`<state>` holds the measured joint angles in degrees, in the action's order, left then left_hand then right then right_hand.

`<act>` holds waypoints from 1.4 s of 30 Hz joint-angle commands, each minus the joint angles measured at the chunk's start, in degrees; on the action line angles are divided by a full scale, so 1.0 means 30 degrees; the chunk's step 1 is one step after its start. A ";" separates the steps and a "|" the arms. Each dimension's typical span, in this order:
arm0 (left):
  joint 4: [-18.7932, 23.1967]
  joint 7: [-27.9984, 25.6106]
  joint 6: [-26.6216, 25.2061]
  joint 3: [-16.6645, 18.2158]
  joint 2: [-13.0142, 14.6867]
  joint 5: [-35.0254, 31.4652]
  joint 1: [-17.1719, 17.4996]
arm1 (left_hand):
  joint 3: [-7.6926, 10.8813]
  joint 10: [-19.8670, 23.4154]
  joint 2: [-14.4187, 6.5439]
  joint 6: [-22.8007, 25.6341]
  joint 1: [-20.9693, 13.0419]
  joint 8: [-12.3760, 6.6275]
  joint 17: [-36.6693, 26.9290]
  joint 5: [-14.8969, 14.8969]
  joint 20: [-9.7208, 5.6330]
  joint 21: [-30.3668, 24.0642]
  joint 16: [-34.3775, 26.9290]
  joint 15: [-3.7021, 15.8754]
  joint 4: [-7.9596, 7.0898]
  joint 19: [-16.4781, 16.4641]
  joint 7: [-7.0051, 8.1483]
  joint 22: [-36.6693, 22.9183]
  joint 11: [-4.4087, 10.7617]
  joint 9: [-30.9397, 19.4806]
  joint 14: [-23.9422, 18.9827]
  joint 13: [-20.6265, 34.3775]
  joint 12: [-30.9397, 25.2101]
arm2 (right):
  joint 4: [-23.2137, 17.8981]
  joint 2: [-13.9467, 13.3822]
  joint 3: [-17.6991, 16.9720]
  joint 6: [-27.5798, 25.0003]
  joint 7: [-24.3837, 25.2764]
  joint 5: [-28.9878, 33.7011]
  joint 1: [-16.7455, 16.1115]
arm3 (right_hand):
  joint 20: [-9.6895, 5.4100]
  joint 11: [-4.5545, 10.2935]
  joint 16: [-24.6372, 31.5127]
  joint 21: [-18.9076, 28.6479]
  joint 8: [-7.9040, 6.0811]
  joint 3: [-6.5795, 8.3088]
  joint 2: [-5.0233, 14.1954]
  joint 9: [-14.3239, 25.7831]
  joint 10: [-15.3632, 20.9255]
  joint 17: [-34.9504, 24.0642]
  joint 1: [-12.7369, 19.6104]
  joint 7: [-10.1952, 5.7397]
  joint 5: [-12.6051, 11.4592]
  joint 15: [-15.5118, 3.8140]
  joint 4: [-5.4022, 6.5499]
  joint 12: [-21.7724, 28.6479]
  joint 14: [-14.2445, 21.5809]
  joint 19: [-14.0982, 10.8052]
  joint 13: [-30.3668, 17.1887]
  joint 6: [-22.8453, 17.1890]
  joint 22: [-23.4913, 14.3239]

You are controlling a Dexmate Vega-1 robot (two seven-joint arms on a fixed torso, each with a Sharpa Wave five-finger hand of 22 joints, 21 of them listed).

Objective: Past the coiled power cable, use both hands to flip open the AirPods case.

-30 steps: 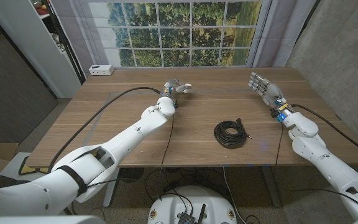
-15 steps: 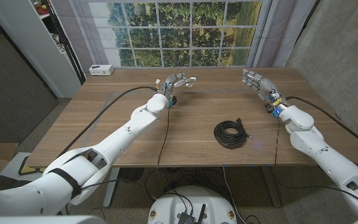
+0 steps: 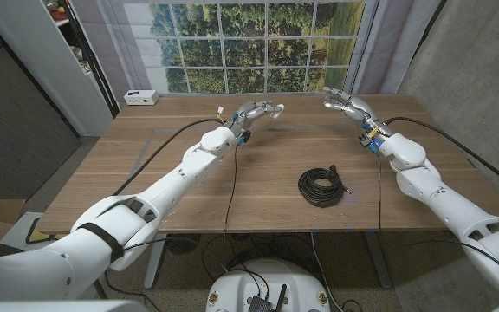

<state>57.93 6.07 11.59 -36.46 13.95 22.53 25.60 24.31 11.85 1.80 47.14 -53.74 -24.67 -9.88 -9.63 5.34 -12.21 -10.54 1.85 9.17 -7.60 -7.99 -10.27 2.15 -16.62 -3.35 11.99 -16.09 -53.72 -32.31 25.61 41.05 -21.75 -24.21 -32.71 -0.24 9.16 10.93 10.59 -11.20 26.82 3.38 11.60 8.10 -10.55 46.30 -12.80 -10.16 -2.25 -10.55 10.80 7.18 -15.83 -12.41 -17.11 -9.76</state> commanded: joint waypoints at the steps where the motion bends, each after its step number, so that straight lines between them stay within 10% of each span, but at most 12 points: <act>1: -0.1249 0.3131 0.0063 -0.0295 -0.0165 0.0962 -0.1141 | -0.0048 -0.0044 -0.2070 0.2242 -0.2087 -0.2681 -0.0016 -0.0118 0.0038 0.0062 0.0044 -0.0055 0.0018 0.0098 0.2189 -0.0060 -0.0136 -0.3213 0.0131 0.0062 0.0076 | 0.3055 0.0940 0.1626 0.2922 0.0501 0.3089 0.2845 | -0.0025 0.0144 0.0071 0.0066 0.0008 0.0254 0.0029 0.0074 -0.0283 -0.0113 0.0720 -0.0007 -0.0064 -0.3025 -0.0061 0.0036 -0.0125 0.0135 -0.0092 0.0226 -0.0045; 21: -0.0977 0.4335 -0.0004 -0.0004 -0.0172 0.1789 -0.1142 | -0.0254 0.0021 -0.2225 0.2115 -0.2268 -0.2717 -0.0010 -0.0082 0.0112 0.0103 0.0023 -0.0180 -0.0008 0.0144 0.2051 -0.0065 -0.0315 -0.3528 0.0189 0.0066 0.0129 | 0.7254 0.2159 0.3847 0.6801 0.3249 0.6484 0.5257 | -0.0559 0.0745 0.0520 0.0272 -0.0505 0.0053 0.0313 0.0286 -0.0120 -0.0424 0.3856 -0.0012 0.0001 -0.3352 0.0234 0.0489 0.0054 -0.0163 -0.0425 -0.0471 -0.0087; 32: -0.2907 0.4174 0.3253 0.1237 -0.1748 0.3186 -0.0411 | -0.0427 0.0453 -0.2289 0.2201 -0.2374 -0.2663 -0.0004 -0.0065 0.0225 0.0074 -0.0095 0.0060 -0.0014 0.0030 0.2091 -0.0068 0.0089 -0.3521 -0.0171 0.0084 0.0010 | 0.0700 0.0384 0.2621 0.2630 0.4861 0.5584 0.1813 | 0.0076 0.0190 0.0646 0.0255 -0.0492 -0.1091 -0.0459 0.0351 -0.0313 -0.0543 0.3360 0.0010 0.0003 -0.3066 0.0592 0.0481 -0.0029 -0.0183 -0.0618 -0.0449 -0.0094; 39: -0.5873 0.4597 0.5301 0.2513 -0.4191 0.5143 -0.0292 | -0.0603 0.0888 -0.2270 0.2345 -0.2408 -0.2559 -0.0002 -0.0061 0.0106 -0.0030 -0.0178 0.0421 -0.0027 -0.0282 0.2206 -0.0077 0.0216 -0.3358 -0.0539 0.0143 -0.0149 | -0.1977 0.0988 0.1738 0.0641 0.8324 0.6207 -0.0347 | 0.0773 -0.0944 0.0738 0.0255 -0.0353 -0.2300 -0.1356 0.0365 -0.0287 -0.0660 0.1883 0.0087 -0.0102 -0.2371 0.1115 0.0581 -0.0067 -0.0272 -0.0803 0.0078 -0.0089; 42: -0.7464 0.5189 0.5998 0.2910 -0.5016 0.5636 -0.0752 | -0.0656 0.0926 -0.2256 0.2385 -0.2423 -0.2526 -0.0002 -0.0064 0.0092 -0.0044 -0.0171 0.0464 -0.0026 -0.0336 0.2281 -0.0081 0.0238 -0.3308 -0.0577 0.0165 -0.0163 | -0.2438 0.1320 0.1565 0.0253 0.9041 0.6225 -0.0709 | 0.1001 -0.1751 0.0676 0.0243 -0.0460 -0.2771 -0.1779 0.0349 -0.0393 -0.0668 0.1344 0.1179 -0.0361 -0.1896 0.1175 0.0591 -0.0207 -0.0312 -0.0887 -0.0085 -0.0087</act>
<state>47.47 18.85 21.29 -32.00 7.02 33.38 24.20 22.74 14.11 1.77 47.14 -54.46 -24.69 -9.88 -9.45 5.74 -12.21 -10.82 2.19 9.17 -7.83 -7.99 -10.26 2.64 -16.62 -4.56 12.16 -16.13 -51.17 -29.83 33.06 48.87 -4.42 -6.44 -27.89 2.02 5.38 12.72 11.26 -12.42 19.27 -1.46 12.40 6.93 -12.41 51.43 -11.38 -10.63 -2.04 -7.21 12.30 6.98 -16.51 -14.79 -17.00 -9.74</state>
